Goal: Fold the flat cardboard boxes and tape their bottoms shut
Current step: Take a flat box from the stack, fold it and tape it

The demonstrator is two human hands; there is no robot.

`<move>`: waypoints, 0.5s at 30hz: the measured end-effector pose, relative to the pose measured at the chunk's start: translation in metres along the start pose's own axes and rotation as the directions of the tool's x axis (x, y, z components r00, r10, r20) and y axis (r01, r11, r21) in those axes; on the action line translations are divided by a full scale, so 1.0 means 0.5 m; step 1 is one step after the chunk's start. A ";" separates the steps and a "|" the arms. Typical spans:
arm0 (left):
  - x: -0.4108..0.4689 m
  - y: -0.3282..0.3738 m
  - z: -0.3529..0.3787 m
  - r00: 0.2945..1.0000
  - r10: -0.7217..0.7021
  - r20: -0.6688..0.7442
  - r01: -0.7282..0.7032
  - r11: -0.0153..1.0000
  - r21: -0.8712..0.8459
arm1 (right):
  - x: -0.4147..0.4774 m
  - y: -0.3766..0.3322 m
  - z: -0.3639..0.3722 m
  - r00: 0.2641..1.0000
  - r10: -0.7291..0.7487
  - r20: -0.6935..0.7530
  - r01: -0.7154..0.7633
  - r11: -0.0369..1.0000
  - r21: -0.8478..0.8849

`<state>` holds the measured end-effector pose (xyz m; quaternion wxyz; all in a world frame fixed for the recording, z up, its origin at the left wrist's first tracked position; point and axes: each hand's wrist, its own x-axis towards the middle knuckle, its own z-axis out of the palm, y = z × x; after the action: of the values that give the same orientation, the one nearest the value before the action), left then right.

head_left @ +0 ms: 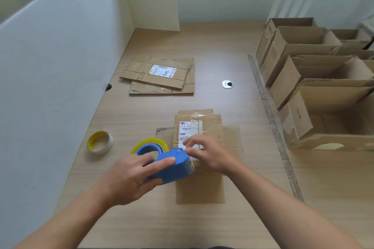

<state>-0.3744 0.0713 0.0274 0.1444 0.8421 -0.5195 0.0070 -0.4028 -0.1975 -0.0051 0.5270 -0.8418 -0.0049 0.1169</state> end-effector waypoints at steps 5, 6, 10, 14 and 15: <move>0.025 -0.009 -0.012 0.998 -0.036 0.060 0.043 0.993 -0.110 | -0.008 0.011 -0.001 0.994 0.064 -0.093 -0.048 0.986 0.158; 0.030 -0.011 -0.014 0.996 -0.049 0.076 0.060 0.987 -0.151 | -0.011 0.013 -0.006 0.992 0.081 -0.101 -0.062 0.981 0.184; 0.043 -0.023 -0.019 0.983 -0.118 0.142 0.156 0.940 -0.303 | -0.028 0.020 -0.029 0.984 0.133 -0.121 -0.106 0.973 0.207; 0.067 -0.028 -0.026 0.960 -0.130 0.249 0.214 0.913 -0.348 | -0.052 0.043 -0.049 0.967 0.199 -0.161 -0.160 0.961 0.223; 0.067 -0.033 -0.029 0.951 -0.137 0.276 0.234 0.904 -0.357 | -0.062 0.052 -0.059 0.954 0.226 -0.195 -0.180 0.957 0.228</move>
<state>-0.3424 0.0524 0.0427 0.2422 0.8374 -0.4414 -0.2128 -0.4300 -0.2394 -0.0099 0.5943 -0.7859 0.1524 0.0769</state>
